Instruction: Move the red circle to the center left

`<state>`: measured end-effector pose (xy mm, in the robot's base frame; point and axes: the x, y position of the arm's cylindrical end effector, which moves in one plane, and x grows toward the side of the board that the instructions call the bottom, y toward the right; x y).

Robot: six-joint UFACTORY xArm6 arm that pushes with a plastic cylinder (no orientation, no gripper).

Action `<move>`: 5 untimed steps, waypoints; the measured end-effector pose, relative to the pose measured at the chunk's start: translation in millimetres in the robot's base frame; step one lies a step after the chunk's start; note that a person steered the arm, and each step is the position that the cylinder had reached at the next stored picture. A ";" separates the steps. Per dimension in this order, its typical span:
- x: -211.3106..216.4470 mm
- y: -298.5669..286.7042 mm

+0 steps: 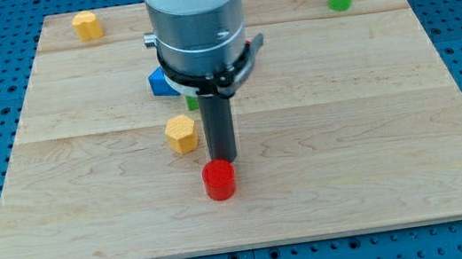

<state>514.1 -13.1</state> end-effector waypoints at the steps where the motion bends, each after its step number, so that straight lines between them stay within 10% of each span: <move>1: 11.4 23.5; 4: 53.5 -151.9; 5: 62.6 -115.5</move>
<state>576.8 -128.6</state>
